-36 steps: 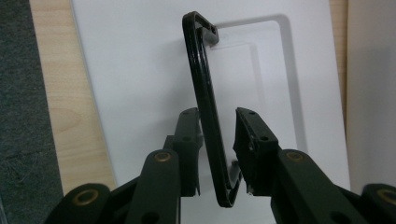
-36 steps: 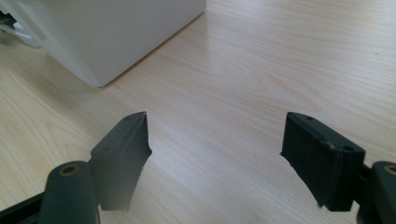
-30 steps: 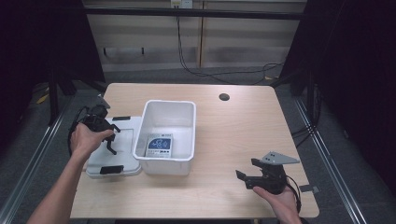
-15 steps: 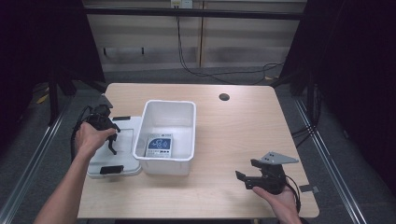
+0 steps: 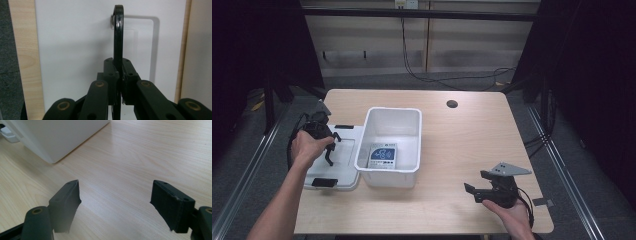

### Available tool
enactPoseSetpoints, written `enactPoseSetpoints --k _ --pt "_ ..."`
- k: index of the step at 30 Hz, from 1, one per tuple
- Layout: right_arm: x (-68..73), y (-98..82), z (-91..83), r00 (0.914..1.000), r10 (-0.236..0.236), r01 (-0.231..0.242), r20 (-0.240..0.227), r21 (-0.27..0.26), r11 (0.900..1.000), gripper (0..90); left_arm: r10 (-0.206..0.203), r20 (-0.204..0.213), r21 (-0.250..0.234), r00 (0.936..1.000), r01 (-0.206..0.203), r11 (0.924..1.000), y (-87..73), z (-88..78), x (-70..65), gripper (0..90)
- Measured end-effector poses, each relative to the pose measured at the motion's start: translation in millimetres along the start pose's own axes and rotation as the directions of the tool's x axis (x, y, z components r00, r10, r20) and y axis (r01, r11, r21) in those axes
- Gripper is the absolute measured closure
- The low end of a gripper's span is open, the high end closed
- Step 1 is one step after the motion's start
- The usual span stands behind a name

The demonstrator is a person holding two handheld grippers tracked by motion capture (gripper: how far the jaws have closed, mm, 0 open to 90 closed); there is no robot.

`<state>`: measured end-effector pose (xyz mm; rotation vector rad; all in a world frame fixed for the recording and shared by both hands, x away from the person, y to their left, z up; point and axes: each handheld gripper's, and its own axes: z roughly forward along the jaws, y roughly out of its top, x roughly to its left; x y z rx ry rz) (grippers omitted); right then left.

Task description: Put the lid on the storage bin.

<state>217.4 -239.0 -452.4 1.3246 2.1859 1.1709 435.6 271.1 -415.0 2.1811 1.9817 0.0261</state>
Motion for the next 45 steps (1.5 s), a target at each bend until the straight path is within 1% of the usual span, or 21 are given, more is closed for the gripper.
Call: enactPoseSetpoints --k 3,4,6,7,12,14,15,16,21,23,26,27,29,31,33,34,36,38,42,44,45 --pt "-0.1 -0.1 0.0 1.0 0.001 -0.001 0.0 0.0 1.0 22.9 0.007 0.003 0.006 1.0 -0.007 1.0 -0.5 -5.8 0.6 84.8" --pt "-0.1 0.0 0.1 1.0 0.001 -0.001 0.0 0.001 1.0 22.9 0.02 0.004 0.011 0.9998 -0.02 0.9997 -0.6 -8.4 1.1 84.8" --pt "-0.1 -0.1 0.0 1.0 -0.002 0.002 0.0 0.002 1.0 22.9 0.02 -0.003 0.004 0.9998 -0.02 0.9998 -1.2 -13.1 0.3 84.8" --pt "0.1 -0.1 0.1 1.0 0.0 0.0 -0.001 0.002 1.0 22.9 0.035 0.001 0.007 0.9994 -0.035 0.9994 -1.4 -16.5 0.9 84.9" --pt "-0.4 -0.1 0.5 1.0 -0.006 0.006 -0.001 0.007 1.0 22.9 0.043 0.009 -0.013 0.999 -0.043 0.999 -3.7 -27.6 2.5 84.8" --pt "-0.4 -0.1 0.5 1.0 -0.006 0.006 -0.001 0.007 1.0 22.9 0.044 0.014 -0.012 0.9989 -0.044 0.999 -4.3 -31.9 4.1 84.8" --pt "-0.3 -0.1 0.5 1.0 -0.007 0.007 -0.001 0.007 1.0 22.9 0.044 0.011 -0.022 0.999 -0.043 0.9988 -4.9 -33.3 4.5 84.8" --pt "-0.2 -0.1 0.4 1.0 -0.003 0.003 -0.001 0.008 1.0 22.9 0.054 0.018 -0.013 0.9984 -0.054 0.9985 -4.8 -35.0 5.2 84.8" --pt "-0.2 -0.1 0.4 1.0 -0.004 0.004 -0.001 0.009 1.0 23.0 0.068 0.027 -0.014 0.9973 -0.067 0.9976 -5.8 -41.5 4.3 84.9" --pt "-0.3 -0.1 0.6 1.0 -0.002 0.002 -0.002 0.01 1.0 23.0 0.069 0.031 -0.019 0.9971 -0.069 0.9975 -5.7 -44.4 4.2 84.9" --pt "-0.3 -0.2 0.4 1.0 -0.006 0.006 -0.001 0.009 1.0 22.9 0.057 0.035 -0.027 0.9977 -0.056 0.998 -6.3 -49.2 3.8 84.9" --pt "-0.2 -0.2 0.4 1.0 -0.004 0.004 -0.001 0.01 1.0 22.9 0.064 0.041 -0.029 0.9971 -0.062 0.9976 -6.5 -51.9 4.4 84.9" --pt "-0.2 -0.2 0.5 1.0 -0.004 0.004 -0.001 0.011 1.0 22.9 0.08 0.038 -0.033 0.996 -0.079 0.9963 -6.7 -56.6 4.9 84.8" --pt "-0.1 -0.2 0.5 1.0 -0.004 0.004 -0.001 0.011 1.0 23.0 0.076 0.034 -0.043 0.9966 -0.074 0.9963 -7.4 -60.9 3.4 84.9" --pt "-0.2 -0.2 0.5 1.0 -0.003 0.003 -0.001 0.011 1.0 23.0 0.085 0.024 -0.049 0.9961 -0.084 0.9953 -7.4 -64.5 3.3 84.9" --pt "-0.1 -0.1 0.5 1.0 -0.002 0.002 -0.001 0.011 1.0 22.9 0.082 0.033 -0.047 0.9961 -0.08 0.9957 -7.2 -66.6 3.1 84.9" --pt "0.0 -0.1 0.5 1.0 -0.003 0.003 -0.001 0.011 1.0 23.0 0.082 0.031 -0.052 0.9961 -0.081 0.9954 -7.1 -70.1 2.6 84.9" --pt "0.1 -0.1 0.5 1.0 -0.003 0.003 -0.001 0.011 1.0 23.0 0.088 0.033 -0.045 0.9956 -0.086 0.9952 -6.8 -73.5 1.8 84.9" --pt "-0.1 -0.1 0.4 1.0 -0.004 0.004 -0.002 0.011 1.0 23.0 0.102 0.029 -0.058 0.9944 -0.1 0.9933 -7.7 -77.3 0.4 84.9" --pt "-0.3 -0.2 0.5 1.0 -0.003 0.003 -0.002 0.011 1.0 23.0 0.112 0.03 -0.045 0.9933 -0.11 0.9929 -8.4 -79.3 -0.3 84.9" --pt "-0.3 -0.2 0.5 1.0 -0.003 0.003 -0.002 0.011 1.0 22.9 0.112 0.027 -0.05 0.9934 -0.11 0.9926 -8.8 -80.9 -0.4 84.9"
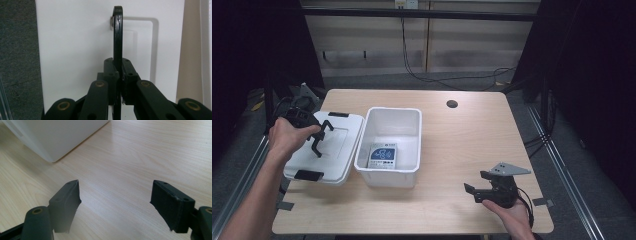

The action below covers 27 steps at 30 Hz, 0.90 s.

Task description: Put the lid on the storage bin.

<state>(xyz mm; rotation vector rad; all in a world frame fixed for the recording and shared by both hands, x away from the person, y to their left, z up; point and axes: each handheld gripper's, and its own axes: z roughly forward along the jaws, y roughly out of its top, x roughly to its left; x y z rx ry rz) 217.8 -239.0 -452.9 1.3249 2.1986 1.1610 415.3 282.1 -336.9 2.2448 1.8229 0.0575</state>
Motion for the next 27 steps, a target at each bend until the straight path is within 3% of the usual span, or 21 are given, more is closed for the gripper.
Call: enactPoseSetpoints --k 6,27 --pt "0.1 -0.1 -0.1 1.0 0.0 0.0 0.002 0.0 1.0 22.9 -0.022 0.003 -0.022 0.9998 0.022 0.9995 0.6 -11.2 1.1 84.9" --pt "-0.4 -0.1 0.4 1.0 0.006 -0.006 0.003 -0.004 1.0 21.5 0.005 0.011 -0.007 0.9999 -0.005 1.0 2.8 -31.2 -2.1 84.9"
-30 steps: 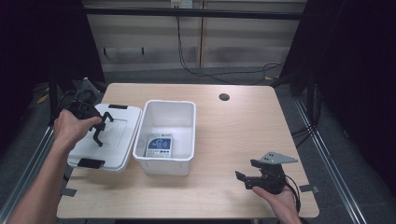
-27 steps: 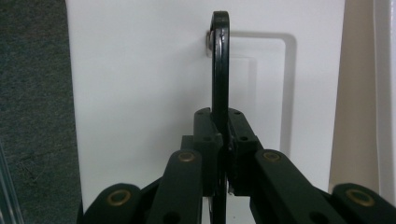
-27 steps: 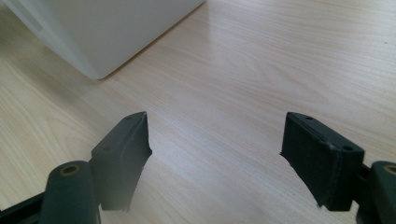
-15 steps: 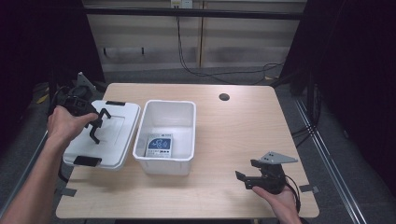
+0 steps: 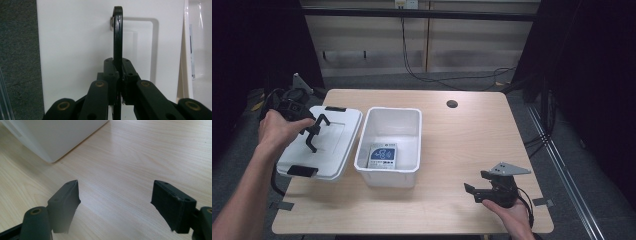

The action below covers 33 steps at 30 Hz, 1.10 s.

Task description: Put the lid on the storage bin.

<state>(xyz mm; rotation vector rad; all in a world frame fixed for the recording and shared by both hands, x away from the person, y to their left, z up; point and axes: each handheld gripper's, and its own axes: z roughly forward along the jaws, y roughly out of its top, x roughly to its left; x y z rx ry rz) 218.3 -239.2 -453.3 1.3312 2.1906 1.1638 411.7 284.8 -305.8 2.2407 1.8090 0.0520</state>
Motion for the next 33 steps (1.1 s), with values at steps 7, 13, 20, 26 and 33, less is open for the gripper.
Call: enactPoseSetpoints --k 7,13,20,26,33 --pt "0.0 0.0 -0.1 1.0 0.0 0.0 0.0 -0.001 1.0 21.0 0.012 0.001 0.004 0.9999 -0.012 0.9999 2.0 -7.8 -3.7 84.9" --pt "0.5 0.3 -0.3 1.0 -0.001 0.001 -0.003 -0.006 1.0 19.4 0.022 0.007 -0.006 0.9997 -0.022 0.9997 4.3 -12.9 -9.6 84.8" --pt "-0.1 0.4 -0.7 1.0 0.008 -0.008 -0.002 -0.007 1.0 16.8 0.035 0.004 -0.016 0.9994 -0.035 0.9992 6.4 -20.6 -17.5 84.8" --pt "0.4 0.9 -0.5 0.9999 0.007 -0.007 -0.01 -0.006 1.0 15.1 0.048 0.012 -0.017 0.9988 -0.047 0.9987 8.6 -27.6 -24.5 84.8" --pt "1.1 1.6 -0.3 0.9998 0.002 -0.002 -0.019 -0.008 1.0 13.6 0.076 0.013 -0.02 0.997 -0.075 0.9969 11.9 -32.8 -39.1 84.8"
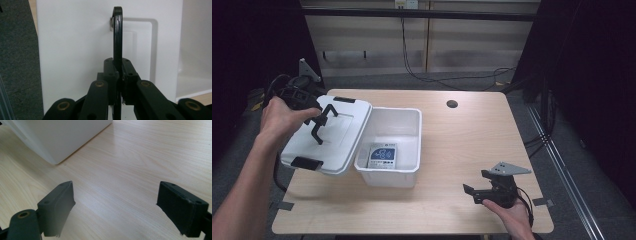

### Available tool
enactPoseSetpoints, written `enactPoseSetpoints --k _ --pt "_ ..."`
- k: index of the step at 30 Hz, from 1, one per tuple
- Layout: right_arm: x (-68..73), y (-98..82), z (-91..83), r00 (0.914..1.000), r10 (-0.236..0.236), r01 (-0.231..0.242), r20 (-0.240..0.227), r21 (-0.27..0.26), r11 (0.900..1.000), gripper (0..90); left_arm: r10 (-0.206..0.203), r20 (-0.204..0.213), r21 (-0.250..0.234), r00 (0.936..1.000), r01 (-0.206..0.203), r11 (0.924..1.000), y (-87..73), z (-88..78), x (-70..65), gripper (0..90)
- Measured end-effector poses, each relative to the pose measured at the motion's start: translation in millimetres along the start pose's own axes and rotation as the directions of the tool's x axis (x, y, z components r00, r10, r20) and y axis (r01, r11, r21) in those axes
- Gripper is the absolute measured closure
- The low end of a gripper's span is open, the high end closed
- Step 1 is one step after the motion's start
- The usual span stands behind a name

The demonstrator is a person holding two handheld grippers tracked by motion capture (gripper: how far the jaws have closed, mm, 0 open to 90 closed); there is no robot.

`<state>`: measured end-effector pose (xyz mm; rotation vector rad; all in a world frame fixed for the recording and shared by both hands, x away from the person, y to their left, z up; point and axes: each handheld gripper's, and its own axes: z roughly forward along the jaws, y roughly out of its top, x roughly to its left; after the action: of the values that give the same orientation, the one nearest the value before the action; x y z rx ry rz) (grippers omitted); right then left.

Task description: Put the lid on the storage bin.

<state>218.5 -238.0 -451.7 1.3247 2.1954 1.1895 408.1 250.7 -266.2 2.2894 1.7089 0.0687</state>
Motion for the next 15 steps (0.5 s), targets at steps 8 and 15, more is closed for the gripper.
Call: enactPoseSetpoints --k 8,15 --pt "0.2 0.1 0.2 0.9999 -0.008 0.008 -0.01 0.002 1.0 13.6 0.04 0.019 0.013 0.999 -0.04 0.9991 7.4 3.3 -22.5 84.8" --pt "0.4 0.1 0.7 0.9999 -0.006 0.006 -0.011 0.008 1.0 13.6 0.071 0.027 0.016 0.9971 -0.072 0.9973 12.8 4.1 -39.8 84.8"
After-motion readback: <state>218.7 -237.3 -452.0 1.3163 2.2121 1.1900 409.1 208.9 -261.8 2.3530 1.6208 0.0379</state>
